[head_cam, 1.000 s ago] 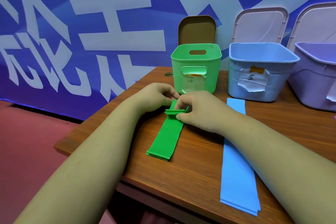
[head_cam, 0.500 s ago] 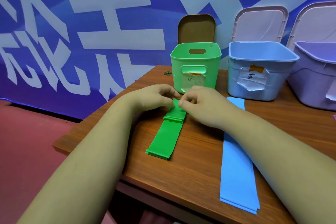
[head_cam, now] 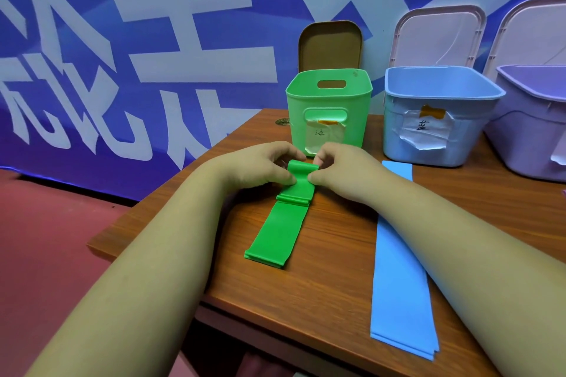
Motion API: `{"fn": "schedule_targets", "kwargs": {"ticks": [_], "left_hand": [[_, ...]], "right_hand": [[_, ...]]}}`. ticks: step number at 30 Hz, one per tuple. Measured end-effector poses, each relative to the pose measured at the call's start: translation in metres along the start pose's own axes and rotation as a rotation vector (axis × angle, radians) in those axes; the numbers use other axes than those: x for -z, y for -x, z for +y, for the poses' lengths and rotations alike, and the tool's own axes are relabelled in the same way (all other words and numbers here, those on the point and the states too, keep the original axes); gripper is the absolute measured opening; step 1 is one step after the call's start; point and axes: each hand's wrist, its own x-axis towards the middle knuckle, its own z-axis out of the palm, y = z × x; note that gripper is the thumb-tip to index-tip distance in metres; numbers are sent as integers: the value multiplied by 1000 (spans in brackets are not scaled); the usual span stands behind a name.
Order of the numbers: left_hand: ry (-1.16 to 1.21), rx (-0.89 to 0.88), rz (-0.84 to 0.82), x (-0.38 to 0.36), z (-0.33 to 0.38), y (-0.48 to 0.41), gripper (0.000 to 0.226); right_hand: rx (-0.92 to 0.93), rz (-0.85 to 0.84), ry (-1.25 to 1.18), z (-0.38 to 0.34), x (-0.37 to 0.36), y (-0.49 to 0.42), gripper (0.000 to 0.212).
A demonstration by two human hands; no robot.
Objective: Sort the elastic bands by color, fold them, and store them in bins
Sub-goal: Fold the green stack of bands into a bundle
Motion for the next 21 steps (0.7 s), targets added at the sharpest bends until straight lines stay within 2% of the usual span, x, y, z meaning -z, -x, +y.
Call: {"fn": "schedule_targets", "kwargs": {"ticks": [4, 13, 18, 21], "left_hand": [[84, -17, -27, -1, 2, 3, 46], [107, -57, -82, -1, 6, 7, 46], [10, -68, 82, -5, 7, 5, 32], [-89, -77, 180, -6, 8, 4, 28]], "right_hand": [[31, 63, -59, 0, 3, 1, 16], [121, 249, -97, -1, 11, 0, 15], [206, 314, -130, -7, 12, 4, 15], [264, 262, -111, -10, 12, 9, 15]]}}
